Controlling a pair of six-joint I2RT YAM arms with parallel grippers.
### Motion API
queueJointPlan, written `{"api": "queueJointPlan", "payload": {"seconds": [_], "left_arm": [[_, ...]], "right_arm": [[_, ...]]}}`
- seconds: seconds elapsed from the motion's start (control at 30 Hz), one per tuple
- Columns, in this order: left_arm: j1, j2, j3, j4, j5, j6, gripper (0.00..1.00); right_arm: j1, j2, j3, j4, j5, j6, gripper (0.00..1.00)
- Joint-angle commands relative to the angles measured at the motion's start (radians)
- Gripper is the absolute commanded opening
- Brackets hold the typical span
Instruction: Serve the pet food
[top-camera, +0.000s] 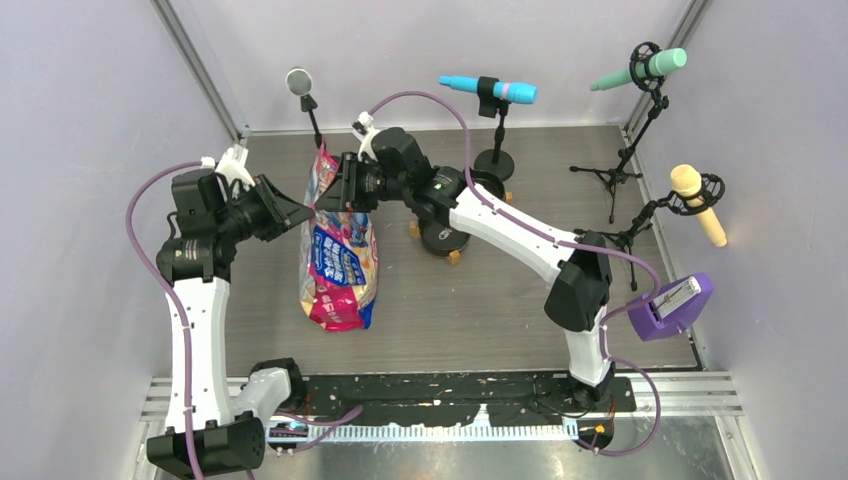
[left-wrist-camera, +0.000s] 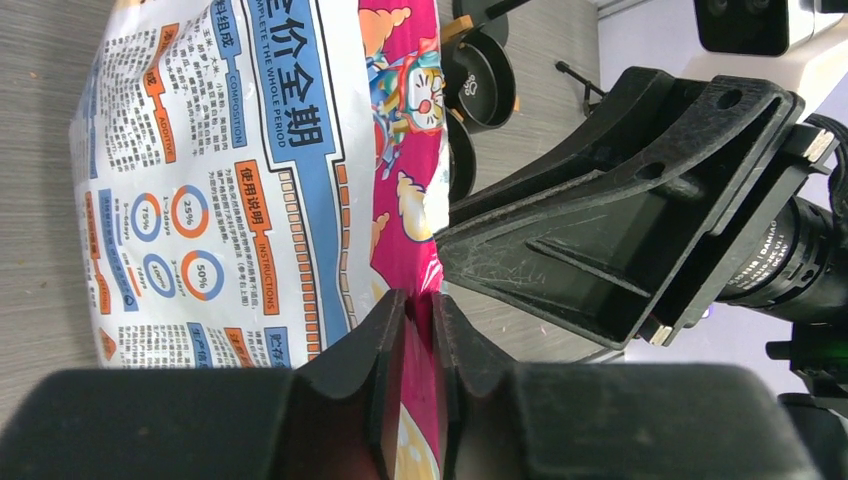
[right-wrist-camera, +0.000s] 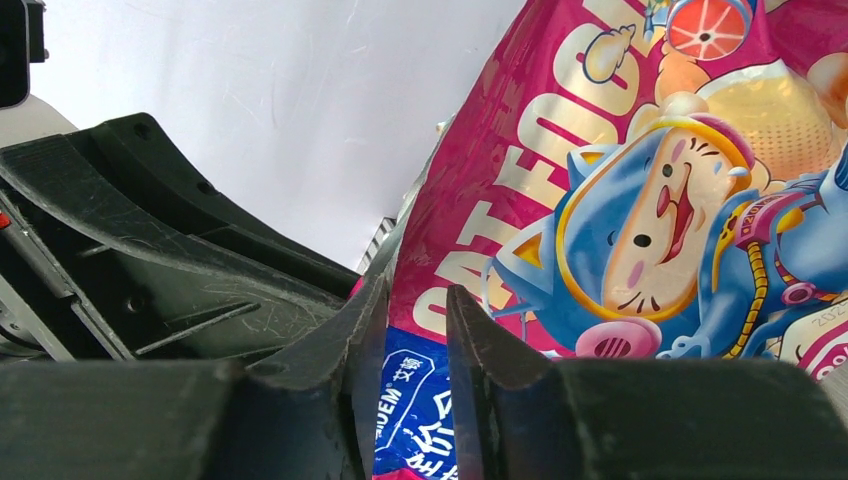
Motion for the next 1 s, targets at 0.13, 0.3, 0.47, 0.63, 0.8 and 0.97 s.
{"api": "queueJointPlan", "payload": {"seconds": [0.13, 0.3, 0.47, 0.63, 0.8, 0.97], "left_arm": [[0.006, -0.004, 0.003, 0.004, -0.031, 0.049, 0.06], [0.006, -0.018, 0.016, -0.008, -0.031, 0.052, 0.0], [0.006, -0.023, 0.03, -0.025, -0.034, 0.049, 0.18], [0.006, -0.024, 0.033, -0.008, -0.017, 0.045, 0.38], [0.006, -0.034, 0.023, 0.03, 0.008, 0.032, 0.5], [0.006, -0.041, 0.009, 0.054, 0.012, 0.03, 0.47]], "right_arm": [[0.007, -0.039, -0.011, 0.039, -0.004, -0.008, 0.38], [0.007, -0.016, 0.0, 0.037, -0.007, 0.019, 0.34], [0.007, -0.012, -0.014, 0.068, -0.013, 0.044, 0.26], [0.007, -0.018, -0.03, 0.102, -0.022, 0.069, 0.1], [0.006, -0.019, -0.035, 0.112, -0.028, 0.073, 0.05], [0.007, -0.026, -0.045, 0.122, -0.028, 0.075, 0.05]]}}
